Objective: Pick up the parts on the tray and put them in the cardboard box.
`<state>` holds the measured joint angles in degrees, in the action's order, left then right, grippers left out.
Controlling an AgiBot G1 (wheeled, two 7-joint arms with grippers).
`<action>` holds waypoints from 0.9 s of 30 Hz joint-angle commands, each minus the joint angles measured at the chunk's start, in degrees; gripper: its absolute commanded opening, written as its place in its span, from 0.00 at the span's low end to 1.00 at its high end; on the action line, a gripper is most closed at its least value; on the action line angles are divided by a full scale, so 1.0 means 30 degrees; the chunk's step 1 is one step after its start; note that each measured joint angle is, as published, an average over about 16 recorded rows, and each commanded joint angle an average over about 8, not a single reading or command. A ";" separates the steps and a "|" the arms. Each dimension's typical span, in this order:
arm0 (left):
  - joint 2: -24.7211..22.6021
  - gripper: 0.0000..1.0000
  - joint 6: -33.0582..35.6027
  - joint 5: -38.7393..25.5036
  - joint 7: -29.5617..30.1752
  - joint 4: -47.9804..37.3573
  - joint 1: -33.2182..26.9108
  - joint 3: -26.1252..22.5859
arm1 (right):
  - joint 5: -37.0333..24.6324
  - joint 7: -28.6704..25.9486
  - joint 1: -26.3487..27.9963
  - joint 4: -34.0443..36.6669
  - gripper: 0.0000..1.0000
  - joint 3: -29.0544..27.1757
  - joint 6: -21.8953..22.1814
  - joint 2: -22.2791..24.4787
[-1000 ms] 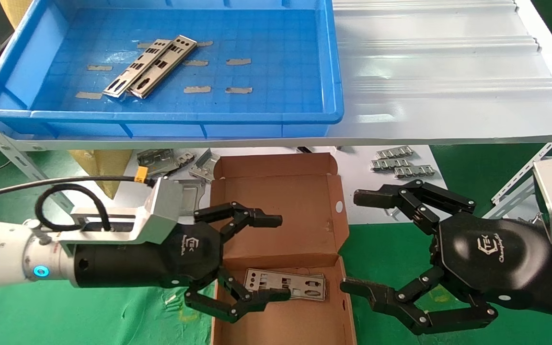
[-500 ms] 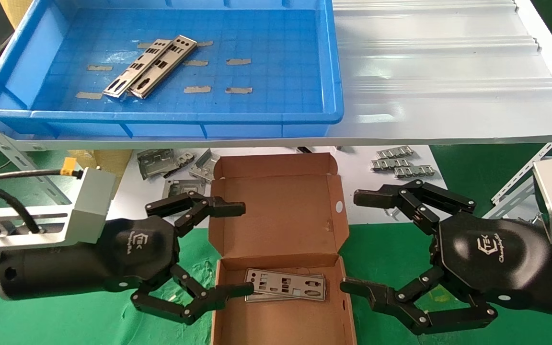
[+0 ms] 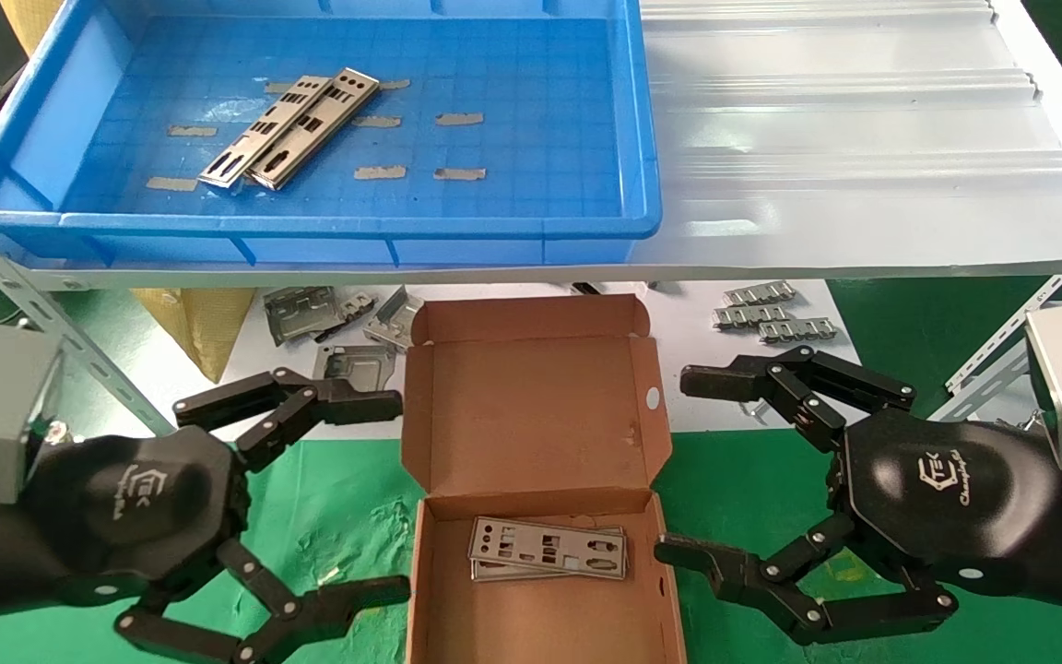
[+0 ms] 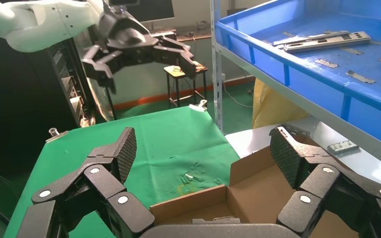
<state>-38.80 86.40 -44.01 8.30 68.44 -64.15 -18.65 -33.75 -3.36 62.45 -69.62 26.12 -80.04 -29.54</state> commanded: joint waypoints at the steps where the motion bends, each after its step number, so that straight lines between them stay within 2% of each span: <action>1: 0.0497 1.00 -0.0093 0.0283 0.0322 0.0675 0.0340 0.0345 | 0.0000 0.0000 0.0000 0.0000 1.00 0.0000 0.0000 0.0000; 11: 0.1596 1.00 -0.0290 0.0965 0.0957 0.2184 0.1109 0.1125 | 0.0003 0.0000 -0.0005 0.0004 1.00 -0.0001 0.0006 0.0001; 27: 0.1331 1.00 -0.0257 0.0785 0.0839 0.1810 0.0921 0.0928 | 0.0003 0.0000 -0.0005 0.0004 1.00 0.0000 0.0007 0.0001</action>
<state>-34.79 85.63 -41.65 10.82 73.89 -61.37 -15.84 -33.74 -3.36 62.44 -69.61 26.12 -80.02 -29.54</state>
